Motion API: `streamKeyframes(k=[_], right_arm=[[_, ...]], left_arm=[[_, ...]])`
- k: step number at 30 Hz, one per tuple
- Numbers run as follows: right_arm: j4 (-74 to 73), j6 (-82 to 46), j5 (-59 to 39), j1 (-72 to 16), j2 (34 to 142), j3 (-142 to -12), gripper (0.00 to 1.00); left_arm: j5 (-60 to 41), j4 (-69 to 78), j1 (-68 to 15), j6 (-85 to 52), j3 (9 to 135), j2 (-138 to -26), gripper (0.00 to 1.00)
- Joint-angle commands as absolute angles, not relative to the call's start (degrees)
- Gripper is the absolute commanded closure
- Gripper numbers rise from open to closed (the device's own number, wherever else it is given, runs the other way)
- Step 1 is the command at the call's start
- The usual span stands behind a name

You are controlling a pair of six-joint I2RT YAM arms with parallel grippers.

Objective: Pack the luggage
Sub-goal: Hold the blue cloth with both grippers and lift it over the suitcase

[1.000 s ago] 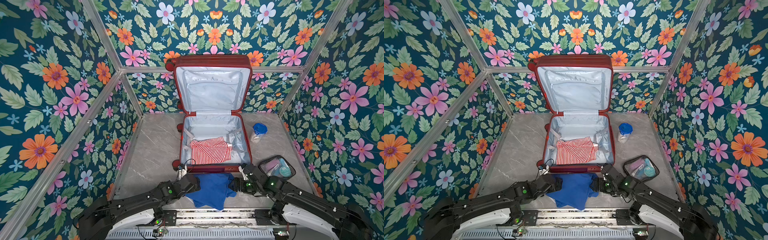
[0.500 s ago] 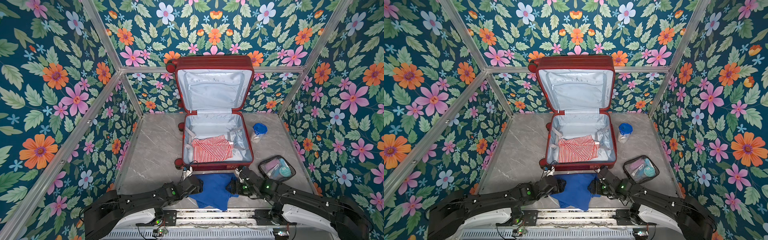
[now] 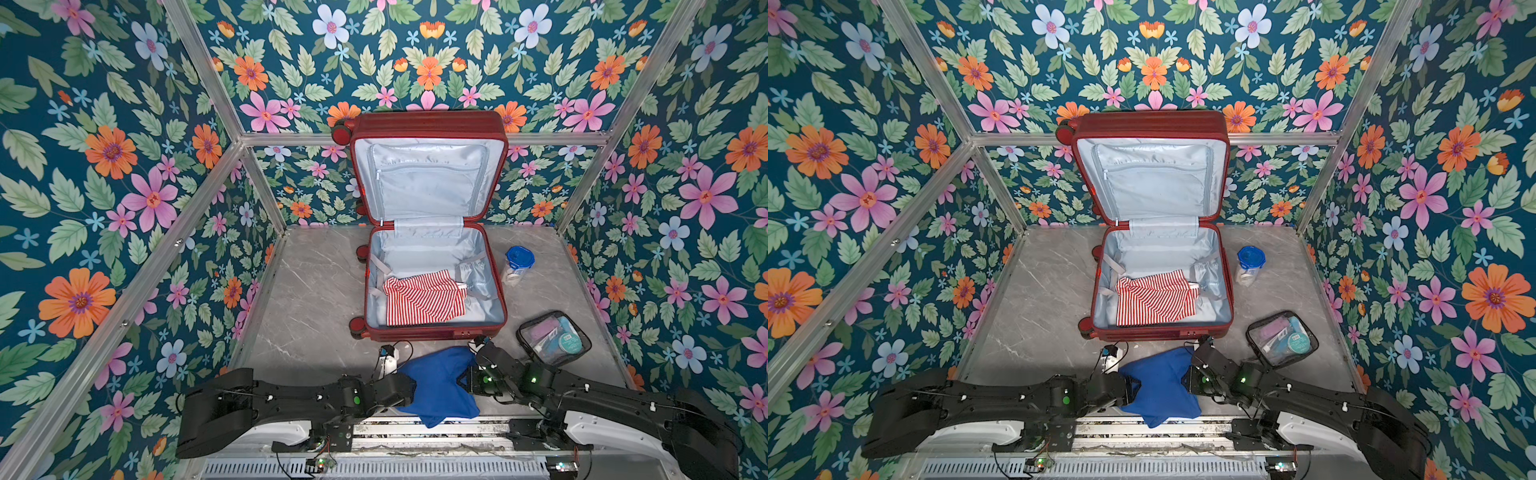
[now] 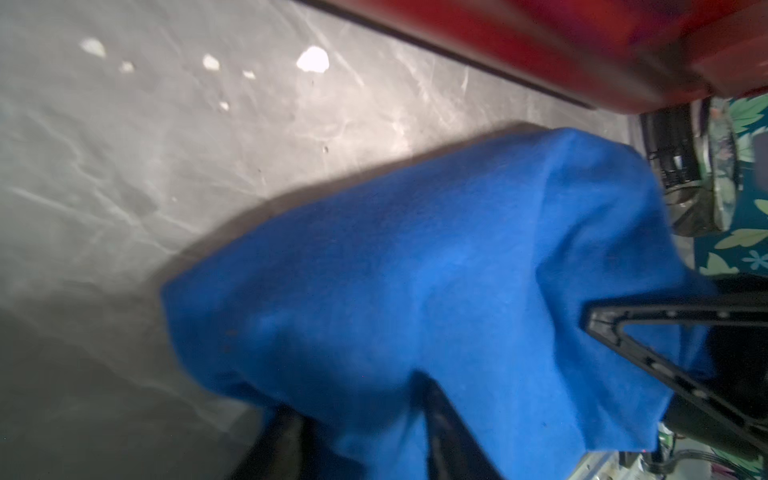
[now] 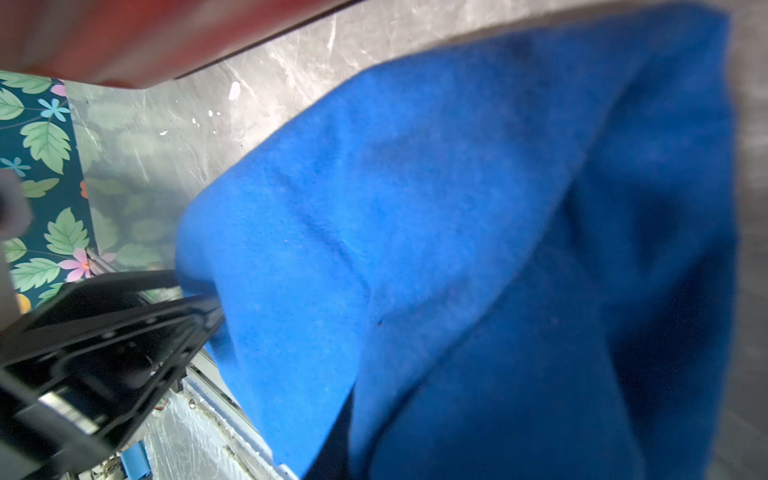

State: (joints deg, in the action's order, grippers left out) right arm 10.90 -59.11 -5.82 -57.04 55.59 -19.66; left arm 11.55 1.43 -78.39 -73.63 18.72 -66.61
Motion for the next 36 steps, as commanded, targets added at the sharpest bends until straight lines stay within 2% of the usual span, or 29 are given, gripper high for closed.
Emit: streamKeyframes(k=[1,2,3,10,18,25,29,32,36], right_arm=[[11.4,-60.1,-4.7,-57.9,53.8,-20.0,0.83],[12.2,-60.1,-4.4,-58.3,52.8,-20.0,0.86],[13.0,-60.1,-4.2,-58.5,51.7,-20.2,0.88],[20.3,-59.0,-4.2,-59.4,42.7,-21.8,1.0],[28.8,-51.0,-5.9,-59.8,39.4,-31.2,1.0],[33.5,-43.9,-2.2,-59.8,42.7,-43.6,1.0],[34.1,-39.7,-4.1,-57.2,50.3,-51.9,1.0],[30.2,-38.7,-10.6,-51.7,55.7,-56.1,1.0],[27.1,-36.8,-13.5,-47.4,63.1,-62.5,1.0]], left_arm=[[9.7,-0.3,-79.0,-75.1,19.8,-67.2,0.8],[10.2,-0.4,-79.2,-75.2,20.2,-66.9,0.92],[10.8,-0.5,-79.5,-75.2,20.5,-66.6,1.0],[19.6,-10.6,-84.6,-74.8,27.7,-62.8,1.0],[29.8,-21.9,-90.6,-74.9,37.9,-63.9,1.0],[41.3,-37.0,-90.7,-73.4,49.2,-60.7,1.0],[43.0,-39.8,-84.8,-66.9,53.6,-57.2,1.0],[38.6,-35.5,-75.9,-57.7,55.1,-55.3,1.0],[30.7,-30.6,-63.0,-45.8,59.2,-58.4,1.0]])
